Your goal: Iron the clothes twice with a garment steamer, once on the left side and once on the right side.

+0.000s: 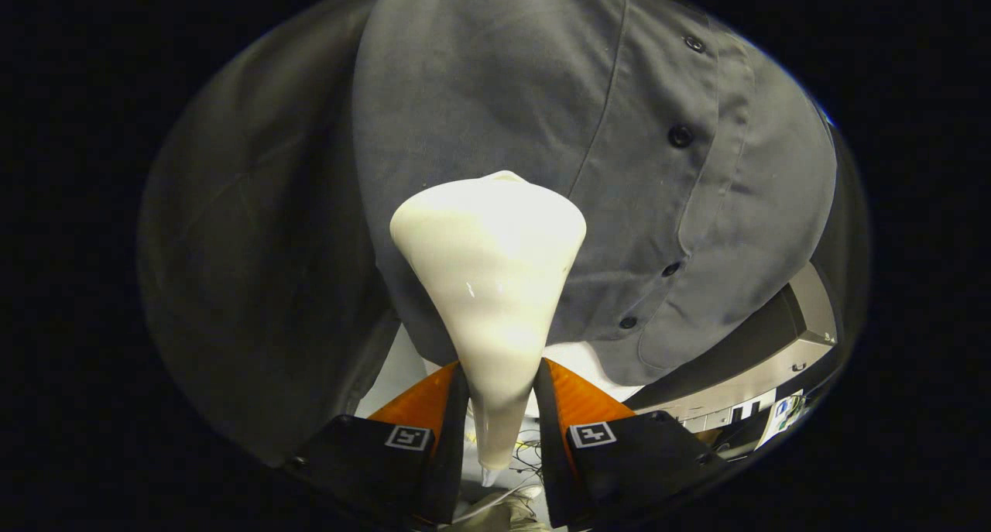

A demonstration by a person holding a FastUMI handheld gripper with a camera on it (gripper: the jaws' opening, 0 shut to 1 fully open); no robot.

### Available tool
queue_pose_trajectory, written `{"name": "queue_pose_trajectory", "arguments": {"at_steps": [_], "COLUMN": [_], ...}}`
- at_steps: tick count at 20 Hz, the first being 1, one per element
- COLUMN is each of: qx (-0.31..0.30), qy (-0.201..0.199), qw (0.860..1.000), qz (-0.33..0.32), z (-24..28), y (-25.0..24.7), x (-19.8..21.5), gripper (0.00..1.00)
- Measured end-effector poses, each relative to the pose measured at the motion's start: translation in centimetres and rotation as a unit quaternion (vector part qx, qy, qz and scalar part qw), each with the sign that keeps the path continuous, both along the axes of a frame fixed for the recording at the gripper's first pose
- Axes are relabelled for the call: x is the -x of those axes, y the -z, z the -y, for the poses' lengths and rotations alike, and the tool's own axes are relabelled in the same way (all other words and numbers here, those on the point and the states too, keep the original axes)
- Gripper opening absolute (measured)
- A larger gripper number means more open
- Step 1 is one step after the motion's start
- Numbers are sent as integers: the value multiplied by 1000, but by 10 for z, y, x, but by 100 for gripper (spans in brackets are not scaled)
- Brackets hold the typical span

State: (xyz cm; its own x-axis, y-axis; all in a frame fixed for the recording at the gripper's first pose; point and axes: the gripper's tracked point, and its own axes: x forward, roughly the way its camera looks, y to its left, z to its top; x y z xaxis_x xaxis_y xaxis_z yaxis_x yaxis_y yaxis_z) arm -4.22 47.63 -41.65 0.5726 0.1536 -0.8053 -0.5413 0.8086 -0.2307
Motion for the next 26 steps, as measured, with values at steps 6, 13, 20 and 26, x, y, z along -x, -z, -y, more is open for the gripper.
{"name": "queue_pose_trajectory", "arguments": {"at_steps": [6,13,20,26], "qx": [5,11,7,-7], "qy": [0,10,34,58], "qw": [999,998,995,992], "qz": [-34,-54,-90,-109], "z": [7,14,36,62], "y": [30,53,74,72], "x": [16,24,38,45], "gripper": [51,51,51,51]}}
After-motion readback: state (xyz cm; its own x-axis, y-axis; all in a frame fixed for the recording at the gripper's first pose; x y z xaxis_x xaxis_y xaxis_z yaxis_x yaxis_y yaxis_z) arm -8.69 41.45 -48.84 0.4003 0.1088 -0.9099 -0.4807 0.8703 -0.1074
